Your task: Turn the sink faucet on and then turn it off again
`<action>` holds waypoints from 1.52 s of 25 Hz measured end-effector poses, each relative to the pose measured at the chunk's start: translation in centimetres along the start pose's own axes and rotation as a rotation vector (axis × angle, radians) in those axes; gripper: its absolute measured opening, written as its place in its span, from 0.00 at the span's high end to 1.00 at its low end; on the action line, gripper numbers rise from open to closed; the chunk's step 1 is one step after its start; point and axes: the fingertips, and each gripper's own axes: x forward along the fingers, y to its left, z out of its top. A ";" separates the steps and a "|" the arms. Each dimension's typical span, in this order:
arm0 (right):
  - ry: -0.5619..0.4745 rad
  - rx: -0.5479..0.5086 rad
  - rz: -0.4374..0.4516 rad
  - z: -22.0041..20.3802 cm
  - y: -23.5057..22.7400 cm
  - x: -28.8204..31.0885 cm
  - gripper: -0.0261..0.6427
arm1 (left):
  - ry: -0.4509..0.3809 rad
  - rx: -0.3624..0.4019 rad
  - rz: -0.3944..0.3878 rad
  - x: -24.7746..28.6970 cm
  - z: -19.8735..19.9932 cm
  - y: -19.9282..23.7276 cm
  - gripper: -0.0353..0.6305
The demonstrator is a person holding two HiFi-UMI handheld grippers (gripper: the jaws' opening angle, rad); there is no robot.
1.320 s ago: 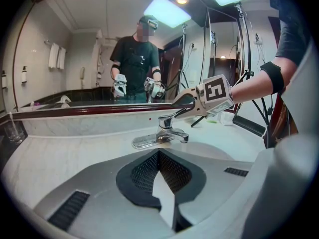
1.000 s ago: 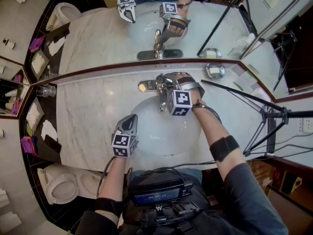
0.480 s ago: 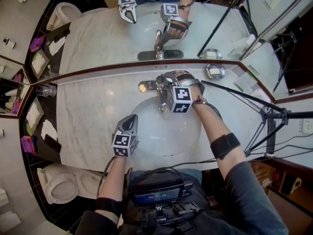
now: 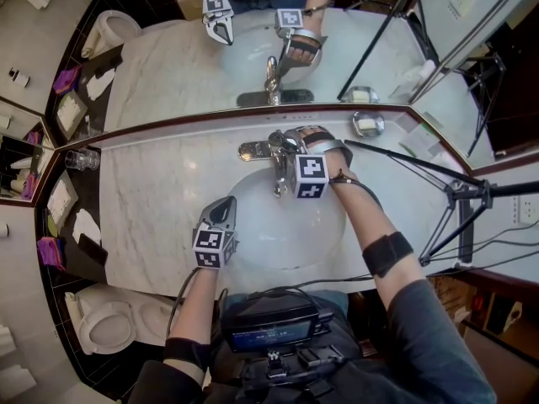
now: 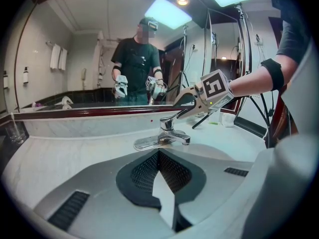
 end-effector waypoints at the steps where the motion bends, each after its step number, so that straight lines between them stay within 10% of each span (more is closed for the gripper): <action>1: 0.002 0.004 -0.004 -0.2 0.2 -0.2 0.66 | -0.002 -0.001 0.000 0.0 0.2 0.0 0.95; 14: -0.058 0.358 -0.101 -3.4 1.9 -5.5 0.83 | -0.037 -0.001 0.009 -0.6 1.6 0.3 0.95; 29: -0.333 1.234 -0.199 -7.0 5.0 -12.1 0.93 | -0.101 -0.043 0.010 -1.4 3.2 0.3 0.95; 38: -0.353 1.338 -0.189 -8.5 7.7 -12.6 0.93 | -0.112 -0.025 0.034 -2.0 3.6 0.6 0.95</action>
